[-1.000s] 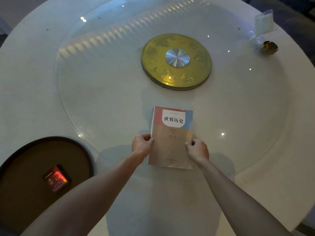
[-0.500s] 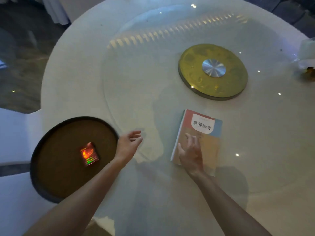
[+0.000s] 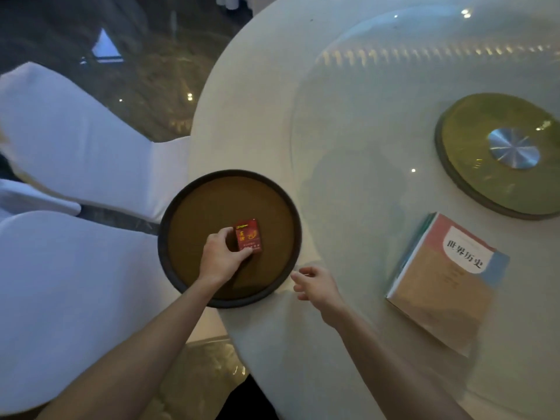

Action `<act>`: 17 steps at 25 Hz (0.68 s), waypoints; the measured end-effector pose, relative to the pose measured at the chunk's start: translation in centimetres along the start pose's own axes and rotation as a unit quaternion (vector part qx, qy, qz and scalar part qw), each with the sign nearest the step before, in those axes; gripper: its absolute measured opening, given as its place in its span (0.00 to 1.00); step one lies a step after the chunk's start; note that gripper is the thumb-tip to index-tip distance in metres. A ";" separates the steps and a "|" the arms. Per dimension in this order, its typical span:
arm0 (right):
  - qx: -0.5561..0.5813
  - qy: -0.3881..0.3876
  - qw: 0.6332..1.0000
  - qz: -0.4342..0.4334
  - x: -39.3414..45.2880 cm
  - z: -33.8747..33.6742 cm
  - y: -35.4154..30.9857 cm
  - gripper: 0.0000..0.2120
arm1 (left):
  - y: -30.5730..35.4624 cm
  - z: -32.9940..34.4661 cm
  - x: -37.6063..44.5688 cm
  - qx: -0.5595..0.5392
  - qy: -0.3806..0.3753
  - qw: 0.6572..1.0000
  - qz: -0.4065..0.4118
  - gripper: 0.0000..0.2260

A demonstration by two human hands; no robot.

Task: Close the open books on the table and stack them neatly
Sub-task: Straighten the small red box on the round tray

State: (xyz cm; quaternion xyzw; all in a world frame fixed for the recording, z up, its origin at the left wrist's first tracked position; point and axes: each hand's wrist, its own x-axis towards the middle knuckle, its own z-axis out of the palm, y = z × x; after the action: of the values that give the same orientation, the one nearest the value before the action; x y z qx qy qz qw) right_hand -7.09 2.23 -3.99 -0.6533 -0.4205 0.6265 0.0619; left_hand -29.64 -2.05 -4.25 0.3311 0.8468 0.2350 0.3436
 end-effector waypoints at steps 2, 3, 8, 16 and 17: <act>0.013 -0.009 1.000 0.011 0.4 1.1 -0.1 0.11 | -0.9 0.4 0.2 -0.006 -0.002 1.000 -0.027 0.39; 0.015 -0.014 1.000 0.012 0.6 1.5 -0.2 0.09 | -1.0 0.6 0.4 0.005 0.002 0.999 -0.033 0.42; -0.008 -0.001 1.000 0.012 1.7 2.5 -0.4 0.06 | -1.0 1.3 2.0 0.077 -0.021 0.996 -0.028 0.50; -0.029 0.015 0.998 0.059 3.0 2.9 -0.6 0.13 | -0.1 1.8 3.3 0.086 -0.055 0.995 -0.011 0.49; -0.030 0.015 0.997 0.064 3.0 2.9 -0.6 0.13 | 0.2 2.1 3.2 0.094 -0.045 0.994 -0.015 0.49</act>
State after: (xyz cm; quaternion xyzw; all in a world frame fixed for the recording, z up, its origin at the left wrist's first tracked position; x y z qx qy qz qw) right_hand -10.33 3.16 -6.56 -0.6898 -0.3953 0.6065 0.0086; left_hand -29.78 0.77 -6.82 0.3591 0.8537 0.1341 0.3525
